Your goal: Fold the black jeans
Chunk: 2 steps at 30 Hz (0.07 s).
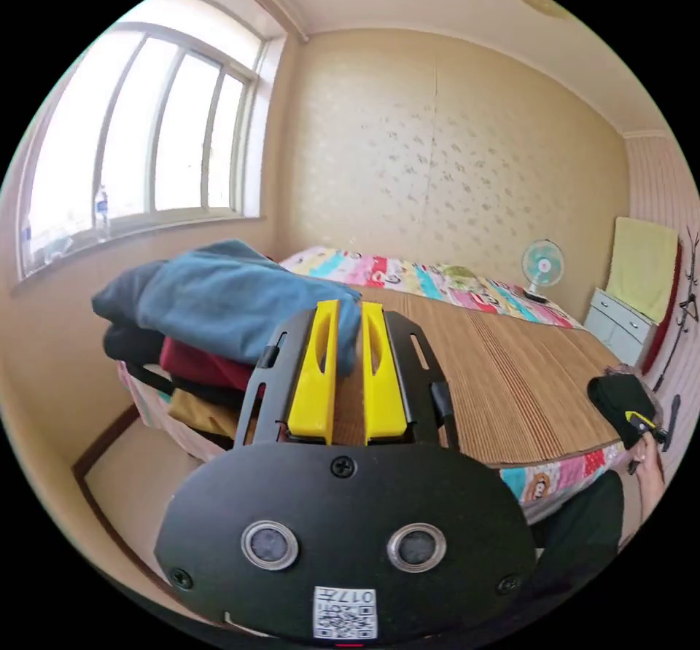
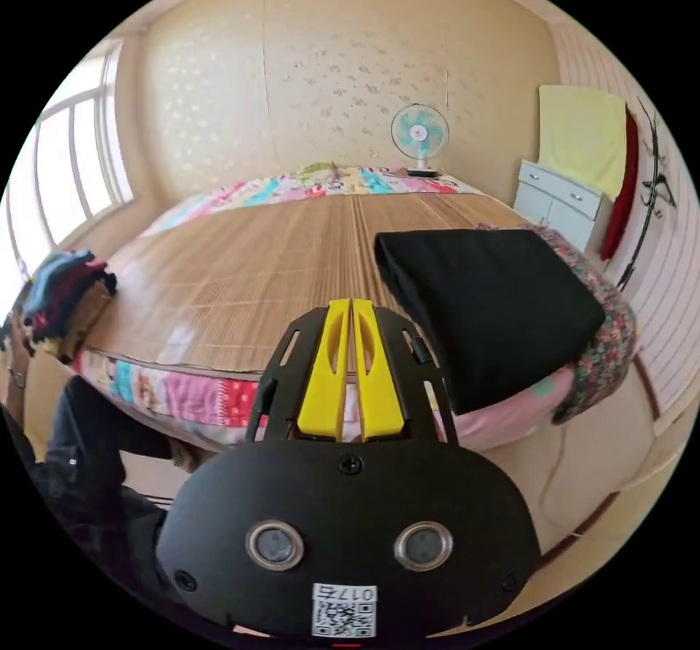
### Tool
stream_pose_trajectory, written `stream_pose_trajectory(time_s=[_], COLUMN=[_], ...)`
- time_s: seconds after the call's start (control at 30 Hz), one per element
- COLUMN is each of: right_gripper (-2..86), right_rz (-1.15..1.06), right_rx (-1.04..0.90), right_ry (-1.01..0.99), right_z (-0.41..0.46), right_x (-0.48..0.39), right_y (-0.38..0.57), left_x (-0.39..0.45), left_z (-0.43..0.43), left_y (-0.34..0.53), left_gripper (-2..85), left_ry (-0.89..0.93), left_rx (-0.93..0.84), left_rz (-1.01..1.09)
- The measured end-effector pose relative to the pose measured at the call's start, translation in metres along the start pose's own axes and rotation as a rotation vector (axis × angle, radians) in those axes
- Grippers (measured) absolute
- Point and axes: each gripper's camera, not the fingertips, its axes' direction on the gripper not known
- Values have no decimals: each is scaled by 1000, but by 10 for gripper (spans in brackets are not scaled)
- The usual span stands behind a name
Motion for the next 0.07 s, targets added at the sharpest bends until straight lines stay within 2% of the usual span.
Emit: stream_pose_trajectory(time_s=[0.07], right_gripper=[8], right_rz=[108], right_rx=[156], right_ry=[-256], right_z=[-31], right_x=[20], right_y=[14], left_x=[-41], left_z=[-16], left_y=[-25], left_gripper=[64], left_ry=[-127], left_rx=[70], left_rz=[-67])
